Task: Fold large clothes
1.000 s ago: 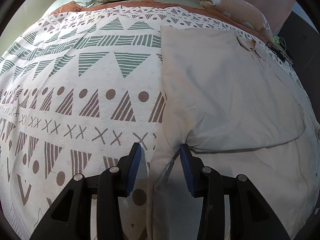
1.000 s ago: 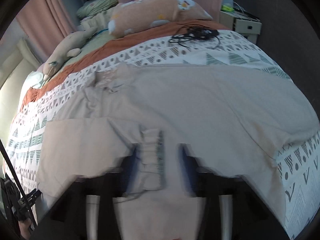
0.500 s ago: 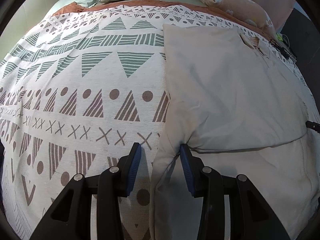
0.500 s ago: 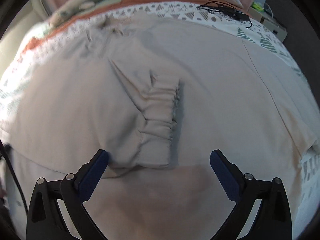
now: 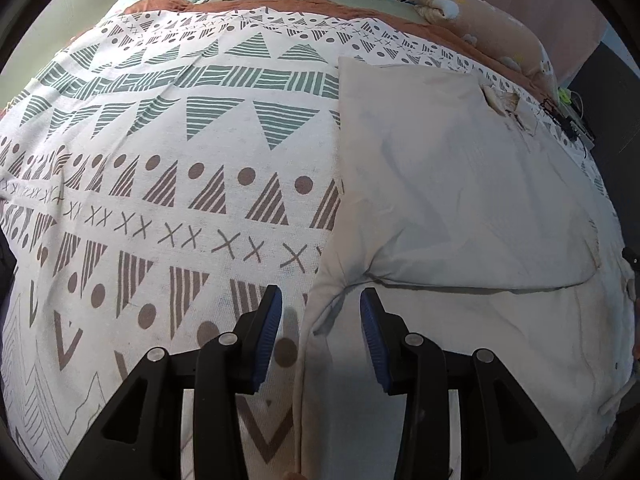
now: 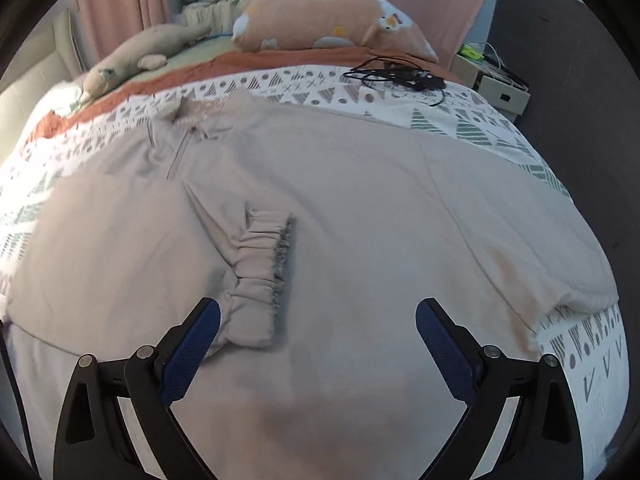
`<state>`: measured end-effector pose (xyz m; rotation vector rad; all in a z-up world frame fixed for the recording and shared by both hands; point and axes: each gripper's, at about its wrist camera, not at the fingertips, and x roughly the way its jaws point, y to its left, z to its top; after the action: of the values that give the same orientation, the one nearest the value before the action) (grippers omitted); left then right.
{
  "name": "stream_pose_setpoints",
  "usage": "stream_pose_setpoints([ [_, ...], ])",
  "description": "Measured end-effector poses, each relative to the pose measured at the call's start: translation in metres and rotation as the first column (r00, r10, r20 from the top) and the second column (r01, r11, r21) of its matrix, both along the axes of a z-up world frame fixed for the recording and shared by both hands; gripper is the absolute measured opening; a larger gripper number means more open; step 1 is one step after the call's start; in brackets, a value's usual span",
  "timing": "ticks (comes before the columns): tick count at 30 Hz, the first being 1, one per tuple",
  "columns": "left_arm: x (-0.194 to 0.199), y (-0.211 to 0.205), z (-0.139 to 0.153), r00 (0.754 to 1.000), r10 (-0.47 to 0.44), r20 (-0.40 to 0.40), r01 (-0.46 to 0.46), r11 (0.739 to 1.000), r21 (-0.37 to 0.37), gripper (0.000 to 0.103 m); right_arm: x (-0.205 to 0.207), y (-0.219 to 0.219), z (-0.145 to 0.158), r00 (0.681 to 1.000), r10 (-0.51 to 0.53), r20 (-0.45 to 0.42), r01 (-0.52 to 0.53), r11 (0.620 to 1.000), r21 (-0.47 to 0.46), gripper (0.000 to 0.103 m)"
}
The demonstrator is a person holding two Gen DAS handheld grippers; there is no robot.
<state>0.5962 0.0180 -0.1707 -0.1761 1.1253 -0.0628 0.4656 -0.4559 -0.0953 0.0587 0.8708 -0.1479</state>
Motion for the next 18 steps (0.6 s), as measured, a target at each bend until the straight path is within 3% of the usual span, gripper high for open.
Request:
stream_pose_setpoints([
  [4, -0.018, -0.007, 0.029, 0.999, -0.017, 0.051, 0.018, 1.000, -0.018, 0.042, -0.040, -0.027, 0.021, 0.999, -0.031, 0.033, 0.029, 0.999, 0.035, 0.098],
  [5, -0.022, -0.010, 0.036, 0.998, -0.024, 0.065, 0.025, 0.999, -0.024, 0.049, -0.052, -0.033, 0.026, 0.998, -0.036, 0.046, 0.034, 0.998, 0.044, 0.098],
  [8, -0.039, -0.021, 0.064, 0.991, -0.052, 0.121, 0.057, 0.998, -0.038, 0.085, -0.087, -0.048, 0.044, 0.996, -0.047, 0.077, 0.043, 0.997, 0.056, 0.098],
  [9, -0.044, -0.026, 0.074, 0.988, -0.062, 0.142, 0.069, 0.996, -0.047, 0.089, -0.098, -0.053, 0.050, 0.995, -0.053, 0.087, 0.047, 0.997, 0.064, 0.098],
  [18, -0.088, -0.072, 0.149, 0.963, -0.113, 0.246, 0.132, 0.989, -0.062, 0.090, -0.198, -0.093, 0.098, 0.982, -0.119, 0.147, 0.096, 0.984, 0.152, 0.098],
])
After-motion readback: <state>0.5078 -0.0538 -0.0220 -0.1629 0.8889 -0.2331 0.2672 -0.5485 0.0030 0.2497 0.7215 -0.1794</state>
